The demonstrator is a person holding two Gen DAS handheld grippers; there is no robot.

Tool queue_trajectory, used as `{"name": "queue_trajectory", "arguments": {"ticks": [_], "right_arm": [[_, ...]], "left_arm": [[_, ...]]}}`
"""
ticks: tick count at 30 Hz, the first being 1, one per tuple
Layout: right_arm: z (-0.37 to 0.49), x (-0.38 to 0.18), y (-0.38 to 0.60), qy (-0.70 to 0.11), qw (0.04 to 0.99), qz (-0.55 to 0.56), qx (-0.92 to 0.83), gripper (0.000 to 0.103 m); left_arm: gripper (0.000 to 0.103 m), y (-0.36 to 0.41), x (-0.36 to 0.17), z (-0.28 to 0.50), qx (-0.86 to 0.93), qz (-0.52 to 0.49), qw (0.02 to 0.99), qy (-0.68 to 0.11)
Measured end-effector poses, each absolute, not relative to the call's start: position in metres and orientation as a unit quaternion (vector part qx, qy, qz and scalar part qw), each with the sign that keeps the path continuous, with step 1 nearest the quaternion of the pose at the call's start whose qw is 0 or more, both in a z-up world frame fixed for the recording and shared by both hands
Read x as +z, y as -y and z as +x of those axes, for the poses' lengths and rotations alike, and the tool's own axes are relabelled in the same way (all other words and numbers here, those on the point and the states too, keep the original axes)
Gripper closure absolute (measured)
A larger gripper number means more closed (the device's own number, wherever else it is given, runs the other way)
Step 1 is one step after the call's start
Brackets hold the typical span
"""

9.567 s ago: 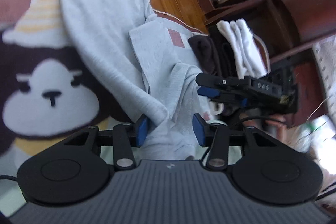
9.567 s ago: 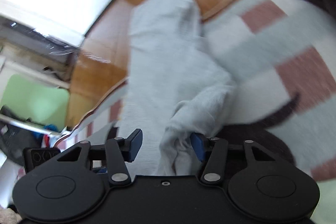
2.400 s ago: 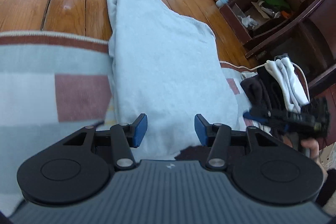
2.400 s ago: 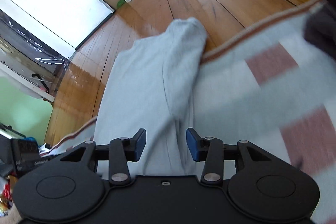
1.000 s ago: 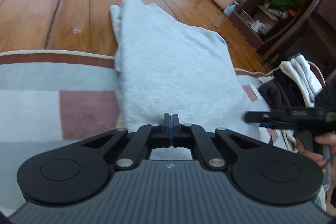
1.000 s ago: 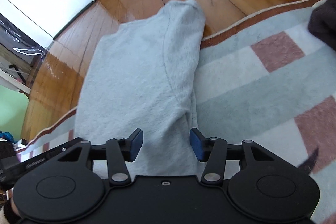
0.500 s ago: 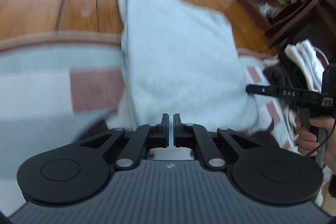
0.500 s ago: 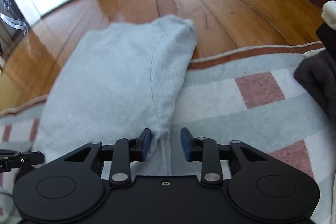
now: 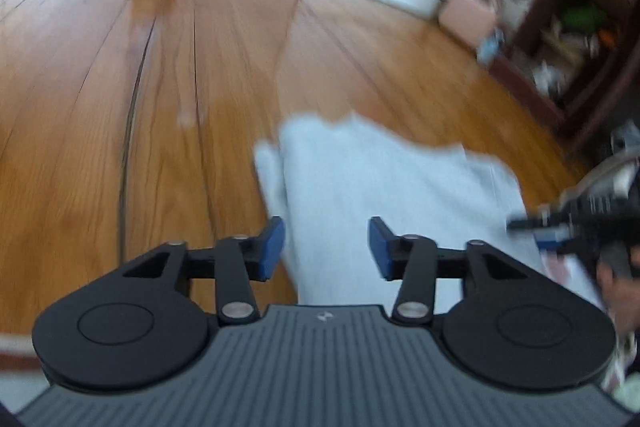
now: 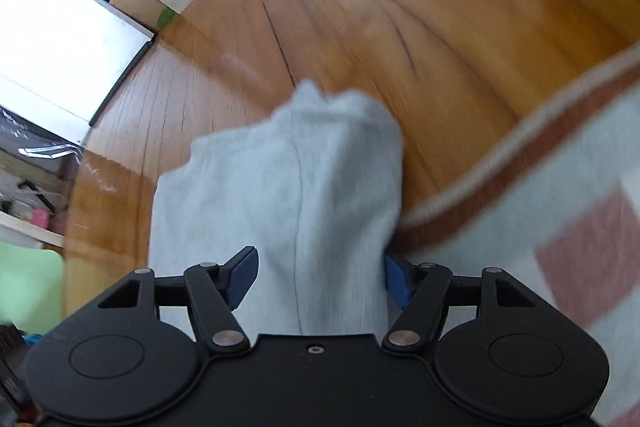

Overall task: Fold clothes
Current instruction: 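Pinch the sweatshirt corner with the right gripper and pull it toward the floor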

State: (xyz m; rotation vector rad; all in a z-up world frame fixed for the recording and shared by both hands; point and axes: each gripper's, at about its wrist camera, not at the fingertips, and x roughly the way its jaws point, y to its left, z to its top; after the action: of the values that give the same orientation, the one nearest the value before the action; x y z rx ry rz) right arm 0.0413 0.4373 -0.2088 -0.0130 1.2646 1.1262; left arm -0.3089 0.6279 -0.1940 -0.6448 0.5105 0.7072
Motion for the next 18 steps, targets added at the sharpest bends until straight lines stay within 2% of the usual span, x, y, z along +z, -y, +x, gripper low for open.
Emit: {"name": "queue_trajectory", "arguments": {"ticks": [3, 5, 6, 7, 9, 11, 15, 18], "right_arm": [[0.036, -0.205, -0.453, -0.529, 0.683, -0.046, 0.501, 0.035], [0.032, -0.2, -0.459, -0.502, 0.697, -0.071, 0.506, 0.057], [0.027, -0.195, -0.458, -0.478, 0.709, -0.086, 0.512, 0.085], [0.019, -0.188, -0.457, -0.449, 0.719, -0.099, 0.522, 0.089], [-0.006, -0.168, -0.448, -0.378, 0.726, -0.122, 0.561, 0.09], [-0.029, -0.158, -0.447, -0.323, 0.722, -0.166, 0.589, 0.09], [-0.034, -0.158, -0.455, -0.306, 0.721, -0.211, 0.584, 0.089], [-0.021, -0.164, -0.454, -0.332, 0.723, -0.192, 0.575, 0.089]], "left_arm": [[0.05, -0.653, -0.2, -0.293, 0.342, -0.322, 0.851, -0.235], [0.05, -0.663, -0.202, -0.285, 0.341, -0.321, 0.853, -0.229], [0.051, -0.666, -0.202, -0.28, 0.335, -0.314, 0.858, -0.23], [0.058, -0.668, -0.202, -0.276, 0.328, -0.305, 0.863, -0.233], [0.065, -0.667, -0.201, -0.264, 0.315, -0.275, 0.873, -0.252], [0.065, -0.667, -0.201, -0.253, 0.304, -0.248, 0.879, -0.27], [0.06, -0.671, -0.208, -0.247, 0.349, -0.247, 0.858, -0.286], [0.059, -0.669, -0.208, -0.248, 0.354, -0.245, 0.862, -0.268]]}}
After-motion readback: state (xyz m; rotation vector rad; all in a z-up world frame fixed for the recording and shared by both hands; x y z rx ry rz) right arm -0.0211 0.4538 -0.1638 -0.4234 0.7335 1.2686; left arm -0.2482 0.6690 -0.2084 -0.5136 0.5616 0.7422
